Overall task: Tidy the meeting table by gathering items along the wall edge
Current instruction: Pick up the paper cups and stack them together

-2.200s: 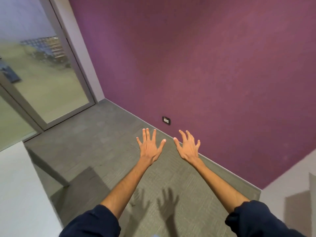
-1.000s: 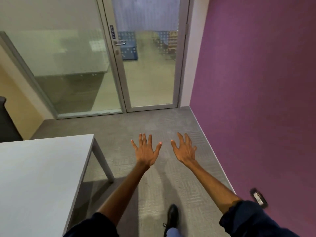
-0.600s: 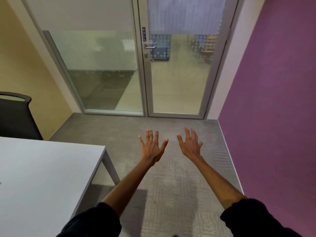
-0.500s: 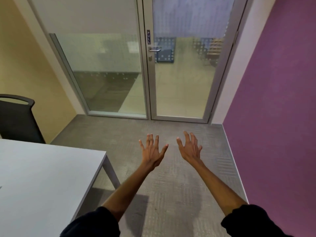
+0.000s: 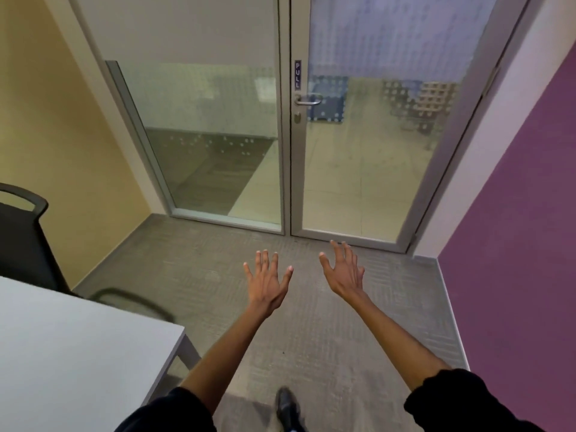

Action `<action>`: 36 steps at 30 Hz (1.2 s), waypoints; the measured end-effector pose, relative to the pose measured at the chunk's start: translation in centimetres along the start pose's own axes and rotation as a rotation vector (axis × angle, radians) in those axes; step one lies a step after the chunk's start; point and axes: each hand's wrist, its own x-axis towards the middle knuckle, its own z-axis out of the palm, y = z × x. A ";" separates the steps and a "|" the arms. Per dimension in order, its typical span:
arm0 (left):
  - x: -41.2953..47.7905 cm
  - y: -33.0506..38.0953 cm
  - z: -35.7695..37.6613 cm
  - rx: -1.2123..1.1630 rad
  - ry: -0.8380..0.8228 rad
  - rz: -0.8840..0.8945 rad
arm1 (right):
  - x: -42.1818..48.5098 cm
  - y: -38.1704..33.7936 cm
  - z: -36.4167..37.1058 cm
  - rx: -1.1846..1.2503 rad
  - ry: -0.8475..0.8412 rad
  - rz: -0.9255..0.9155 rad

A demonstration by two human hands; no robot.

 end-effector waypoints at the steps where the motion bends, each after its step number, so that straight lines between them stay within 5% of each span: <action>1: 2.1 -0.4 -0.4 -0.007 0.014 -0.008 | 2.2 -0.6 0.0 -0.002 0.000 -0.014; 19: 25.7 -8.0 -4.9 -0.077 0.075 -0.208 | 27.6 -13.1 5.7 -0.061 -0.043 -0.249; 36: 49.8 -19.3 -9.1 -0.093 0.211 -0.493 | 54.9 -28.6 17.4 -0.115 -0.277 -0.545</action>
